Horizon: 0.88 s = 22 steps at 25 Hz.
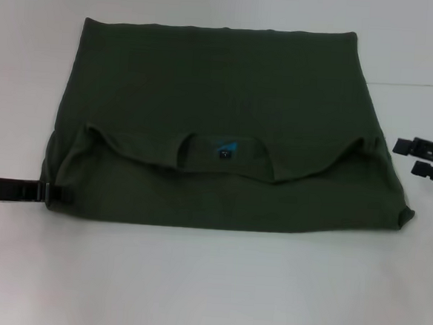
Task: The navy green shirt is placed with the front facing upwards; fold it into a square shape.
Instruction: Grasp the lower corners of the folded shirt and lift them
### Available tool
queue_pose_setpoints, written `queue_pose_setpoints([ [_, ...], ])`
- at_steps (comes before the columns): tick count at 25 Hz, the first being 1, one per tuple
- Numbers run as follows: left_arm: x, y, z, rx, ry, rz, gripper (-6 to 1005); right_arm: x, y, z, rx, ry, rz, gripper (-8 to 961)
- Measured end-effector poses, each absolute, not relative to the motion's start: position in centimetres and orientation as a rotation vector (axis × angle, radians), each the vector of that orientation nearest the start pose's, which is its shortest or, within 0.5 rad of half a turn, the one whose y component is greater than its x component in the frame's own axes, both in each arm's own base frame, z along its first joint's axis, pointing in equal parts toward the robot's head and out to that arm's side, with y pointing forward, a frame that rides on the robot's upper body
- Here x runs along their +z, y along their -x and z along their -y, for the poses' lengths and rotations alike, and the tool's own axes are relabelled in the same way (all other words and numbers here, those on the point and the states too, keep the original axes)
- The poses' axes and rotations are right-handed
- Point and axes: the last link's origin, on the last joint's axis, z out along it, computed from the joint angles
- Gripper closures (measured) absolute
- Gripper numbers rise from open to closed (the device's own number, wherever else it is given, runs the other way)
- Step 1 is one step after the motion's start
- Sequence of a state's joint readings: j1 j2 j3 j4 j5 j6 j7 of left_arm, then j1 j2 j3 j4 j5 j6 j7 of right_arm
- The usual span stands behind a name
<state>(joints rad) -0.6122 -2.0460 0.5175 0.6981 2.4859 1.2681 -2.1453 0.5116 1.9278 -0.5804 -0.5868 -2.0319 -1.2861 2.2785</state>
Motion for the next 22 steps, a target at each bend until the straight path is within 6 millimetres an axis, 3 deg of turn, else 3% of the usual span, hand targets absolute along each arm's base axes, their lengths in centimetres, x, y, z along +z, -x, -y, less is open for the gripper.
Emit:
queue_pose_setpoints([
  [5, 2.8, 32.3, -36.5, -0.256, 2.192, 1.533, 941, 10.2, -32.6, -37.6, 0.458, 1.904, -1.885, 88],
  [10, 2.8, 32.3, -36.6, -0.258, 2.194, 1.529, 948, 11.7, -31.9, -38.4, 0.133, 1.897, -1.916, 89],
  [14, 2.8, 32.3, -36.6, -0.258, 2.194, 1.531, 948, 10.8, -31.2, -38.9, -0.046, 1.901, -1.908, 88],
  [22, 2.7, 32.2, -36.6, -0.258, 2.199, 1.526, 948, 8.4, -29.8, -40.1, -0.028, 1.930, -1.866, 88],
])
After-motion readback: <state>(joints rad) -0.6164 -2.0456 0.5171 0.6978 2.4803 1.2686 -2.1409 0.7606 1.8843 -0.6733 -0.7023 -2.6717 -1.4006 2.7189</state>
